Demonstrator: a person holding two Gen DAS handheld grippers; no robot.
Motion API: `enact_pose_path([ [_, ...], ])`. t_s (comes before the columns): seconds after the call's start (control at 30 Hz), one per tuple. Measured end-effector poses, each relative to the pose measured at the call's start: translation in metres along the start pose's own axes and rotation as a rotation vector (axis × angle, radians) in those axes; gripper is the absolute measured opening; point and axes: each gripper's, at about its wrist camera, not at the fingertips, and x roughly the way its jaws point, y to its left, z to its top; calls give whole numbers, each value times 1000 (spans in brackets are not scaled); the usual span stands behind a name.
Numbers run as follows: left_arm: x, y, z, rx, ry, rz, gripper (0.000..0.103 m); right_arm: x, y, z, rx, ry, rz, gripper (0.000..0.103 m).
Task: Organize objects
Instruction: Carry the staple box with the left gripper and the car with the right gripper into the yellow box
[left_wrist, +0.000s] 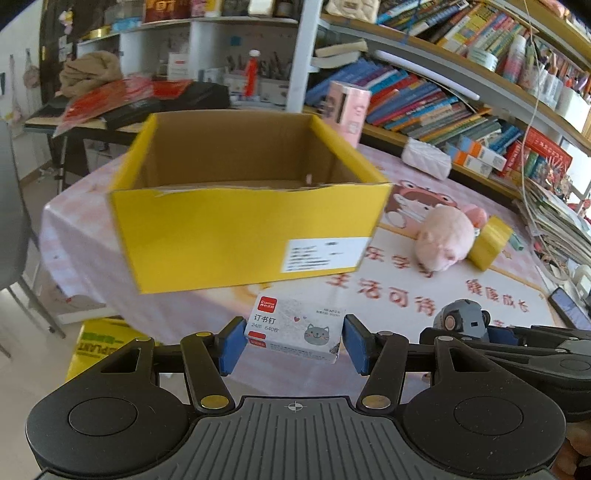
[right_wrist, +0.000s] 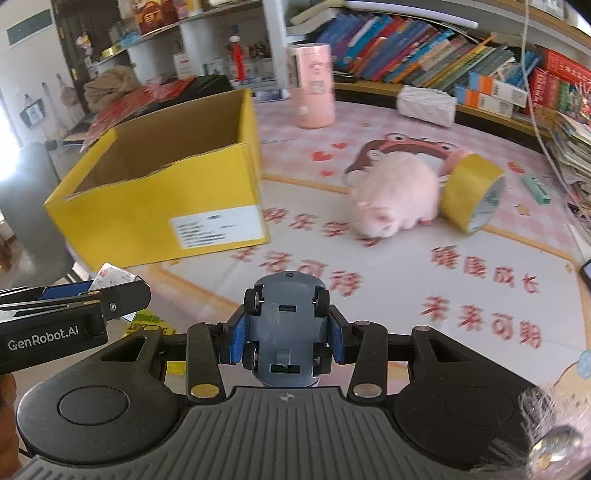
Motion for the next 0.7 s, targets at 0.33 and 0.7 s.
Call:
enact_pose_path([
  [0.33,-27,40,-8,3,-40,13,55,-5,51,-14,-12,-22,20,40],
  [0.7,-45,57,-7,24,-106,-6,55,-15,80,-15,-29,-68,3,40],
])
